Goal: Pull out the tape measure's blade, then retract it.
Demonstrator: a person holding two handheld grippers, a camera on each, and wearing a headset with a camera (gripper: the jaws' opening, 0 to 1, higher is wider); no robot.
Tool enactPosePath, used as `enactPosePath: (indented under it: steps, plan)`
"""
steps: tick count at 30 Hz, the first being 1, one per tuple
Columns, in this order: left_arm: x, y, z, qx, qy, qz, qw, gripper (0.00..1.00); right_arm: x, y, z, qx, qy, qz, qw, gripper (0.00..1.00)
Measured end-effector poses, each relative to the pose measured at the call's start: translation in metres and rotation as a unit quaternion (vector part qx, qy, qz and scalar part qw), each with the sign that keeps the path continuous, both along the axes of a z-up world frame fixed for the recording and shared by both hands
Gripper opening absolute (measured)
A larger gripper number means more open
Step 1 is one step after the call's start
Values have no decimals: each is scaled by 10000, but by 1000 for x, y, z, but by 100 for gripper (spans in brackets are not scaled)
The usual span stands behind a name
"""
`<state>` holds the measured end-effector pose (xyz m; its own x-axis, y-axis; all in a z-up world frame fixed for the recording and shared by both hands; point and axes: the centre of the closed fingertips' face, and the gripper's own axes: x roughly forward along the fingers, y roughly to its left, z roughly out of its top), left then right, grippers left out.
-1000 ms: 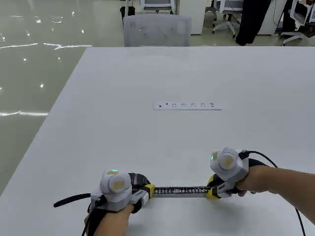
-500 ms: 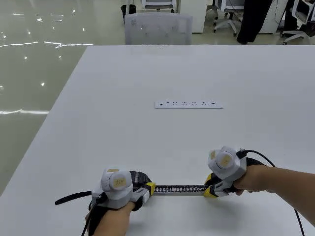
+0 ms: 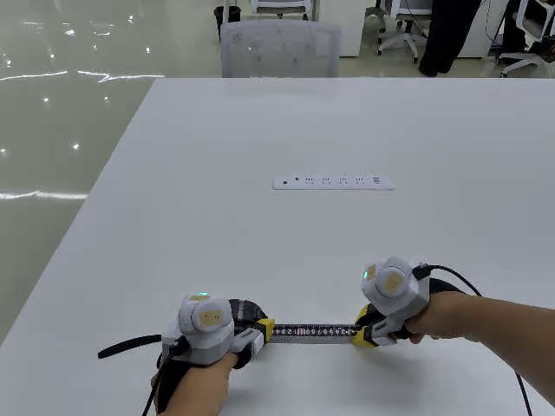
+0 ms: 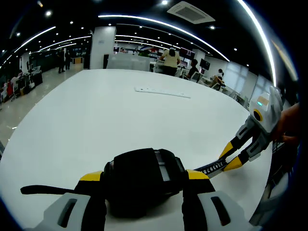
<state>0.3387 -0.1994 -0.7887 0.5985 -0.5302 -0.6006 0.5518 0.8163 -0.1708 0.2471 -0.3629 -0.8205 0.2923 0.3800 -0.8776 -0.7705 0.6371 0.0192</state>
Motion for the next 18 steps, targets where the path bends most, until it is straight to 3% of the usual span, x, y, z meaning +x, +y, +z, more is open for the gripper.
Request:
enactPosePath:
  steps: [18]
  plan:
    - [0,0,0,-20,9,-48,10000,61,5,19,0,138,-97,126,9998,14]
